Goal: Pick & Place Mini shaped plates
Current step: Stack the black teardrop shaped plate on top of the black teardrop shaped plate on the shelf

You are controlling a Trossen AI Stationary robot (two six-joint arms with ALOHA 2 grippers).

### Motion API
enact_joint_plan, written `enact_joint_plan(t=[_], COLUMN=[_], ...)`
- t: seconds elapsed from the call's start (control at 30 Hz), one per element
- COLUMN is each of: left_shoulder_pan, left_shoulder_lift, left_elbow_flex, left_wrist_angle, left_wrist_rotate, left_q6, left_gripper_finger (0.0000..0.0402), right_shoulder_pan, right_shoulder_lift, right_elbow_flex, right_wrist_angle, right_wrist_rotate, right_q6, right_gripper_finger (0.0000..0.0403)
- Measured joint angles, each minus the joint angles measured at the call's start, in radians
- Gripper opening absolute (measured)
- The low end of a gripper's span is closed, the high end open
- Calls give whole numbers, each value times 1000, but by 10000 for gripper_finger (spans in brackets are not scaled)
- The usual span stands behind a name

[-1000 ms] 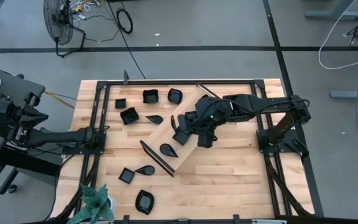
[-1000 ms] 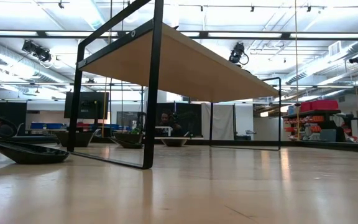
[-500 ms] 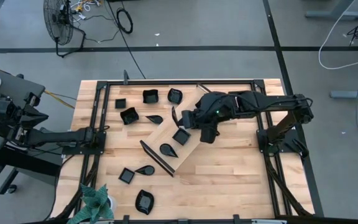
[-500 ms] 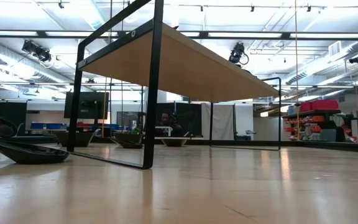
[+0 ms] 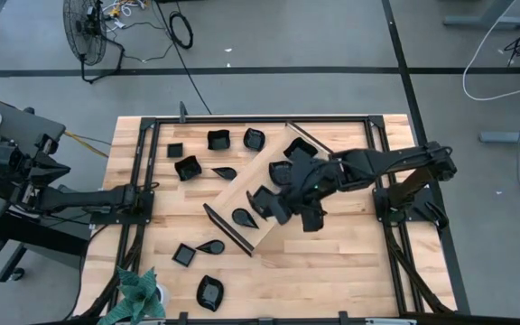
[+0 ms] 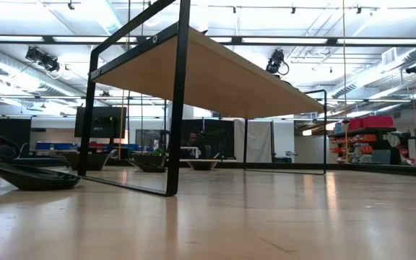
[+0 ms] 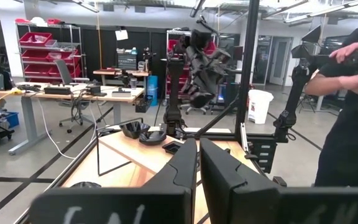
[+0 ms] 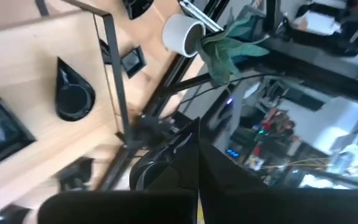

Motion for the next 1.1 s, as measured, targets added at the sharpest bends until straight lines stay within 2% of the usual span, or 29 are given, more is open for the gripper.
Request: enact_joint_plan(t=[0.1,0.27,0.53,0.83,1.1], left_shoulder_pan=[0,0,0,0,0], left_shoulder_lift=[0,0,0,0,0], left_elbow_flex=[0,0,0,0,0], left_wrist_angle=[0,0,0,0,0], left_wrist_rotate=[0,0,0,0,0], left_q6=[0,0,0,0,0], left_gripper_finger=[25,25,25,26,25], right_shoulder_pan=[5,5,-2,53,69], right_shoulder_lift=[0,1,2,1,78], right_elbow_flex=[-74,-207,-355,-327,-155], right_wrist_angle=[88,227,187,144,58], right_wrist_rotate=[33,179,217,217,244], right_q6=[-66,-206,-253,-244,-183], right_gripper_finger=[0,0,0,0,0])
